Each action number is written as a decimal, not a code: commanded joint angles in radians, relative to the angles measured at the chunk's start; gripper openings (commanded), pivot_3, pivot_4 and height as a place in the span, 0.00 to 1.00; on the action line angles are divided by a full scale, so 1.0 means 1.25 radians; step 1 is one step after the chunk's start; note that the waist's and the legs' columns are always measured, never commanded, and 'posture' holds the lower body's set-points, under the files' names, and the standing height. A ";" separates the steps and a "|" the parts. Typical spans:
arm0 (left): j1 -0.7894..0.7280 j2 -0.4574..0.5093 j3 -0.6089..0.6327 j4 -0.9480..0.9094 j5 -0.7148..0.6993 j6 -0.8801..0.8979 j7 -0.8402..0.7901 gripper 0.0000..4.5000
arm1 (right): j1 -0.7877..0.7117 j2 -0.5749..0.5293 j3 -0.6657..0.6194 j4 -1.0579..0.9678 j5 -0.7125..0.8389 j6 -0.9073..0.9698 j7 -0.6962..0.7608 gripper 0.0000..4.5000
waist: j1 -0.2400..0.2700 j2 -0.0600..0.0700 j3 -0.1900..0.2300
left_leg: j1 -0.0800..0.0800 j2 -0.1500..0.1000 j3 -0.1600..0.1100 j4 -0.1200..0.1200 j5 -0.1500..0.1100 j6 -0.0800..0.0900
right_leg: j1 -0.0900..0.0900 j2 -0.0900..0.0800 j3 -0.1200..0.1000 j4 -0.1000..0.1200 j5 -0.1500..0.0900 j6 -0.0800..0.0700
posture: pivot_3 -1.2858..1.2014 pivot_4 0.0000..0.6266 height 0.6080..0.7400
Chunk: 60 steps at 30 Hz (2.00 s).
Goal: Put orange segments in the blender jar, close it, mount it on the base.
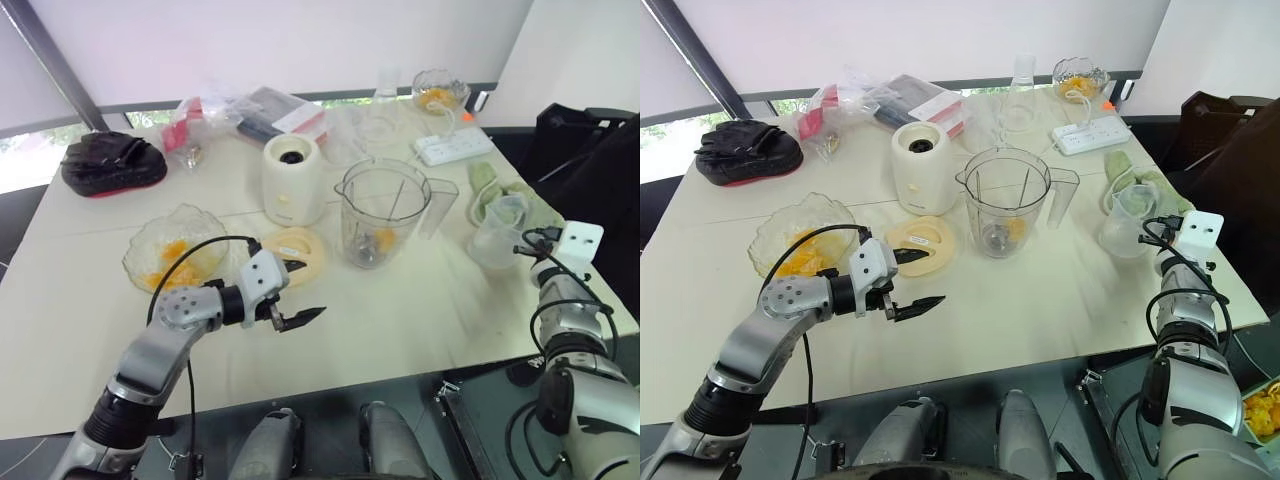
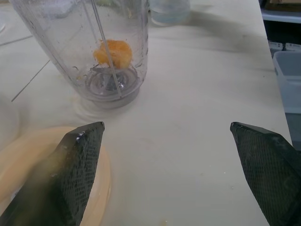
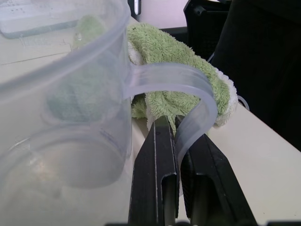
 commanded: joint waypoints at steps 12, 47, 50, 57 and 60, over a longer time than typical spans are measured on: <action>-0.013 0.008 -0.003 0.001 0.002 -0.024 -0.008 1.00 | 0.083 0.034 -0.023 -0.247 0.047 0.022 -0.042 0.02 | -0.001 0.000 0.000 | 0.000 0.000 0.000 0.000 0.000 0.000 | 0.000 0.000 0.000 0.000 0.000 0.000 | 0.52 0.24 1.00; -0.018 -0.011 -0.030 0.052 0.033 -0.083 -0.003 1.00 | -0.216 -0.153 0.314 -0.733 -0.179 0.304 0.203 0.02 | 0.004 0.003 0.002 | -0.002 0.000 0.001 -0.001 0.001 -0.001 | -0.002 0.000 -0.001 -0.002 0.000 0.000 | 0.52 0.24 1.00; -0.015 -0.012 -0.029 0.048 0.034 -0.082 0.001 1.00 | -0.216 -0.157 0.327 -0.728 -0.204 0.272 0.218 0.02 | 0.003 0.003 0.002 | -0.003 0.000 0.001 -0.001 0.001 -0.001 | -0.003 0.000 -0.001 -0.002 0.000 0.000 | 0.52 0.24 1.00; -0.012 -0.010 -0.029 0.041 0.036 -0.080 0.008 1.00 | -0.218 -0.170 0.364 -0.719 -0.289 0.168 0.233 0.02 | 0.003 0.003 0.002 | -0.003 0.000 0.001 -0.001 0.001 -0.001 | -0.004 0.000 -0.001 -0.002 0.000 0.000 | 0.52 0.24 1.00; -0.014 -0.010 -0.029 0.041 0.036 -0.080 0.009 1.00 | -0.219 -0.174 0.366 -0.710 -0.319 0.137 0.231 0.02 | 0.003 0.003 0.002 | -0.003 0.000 0.001 -0.001 0.001 -0.002 | -0.004 0.000 -0.001 -0.002 0.000 0.000 | 0.52 0.24 1.00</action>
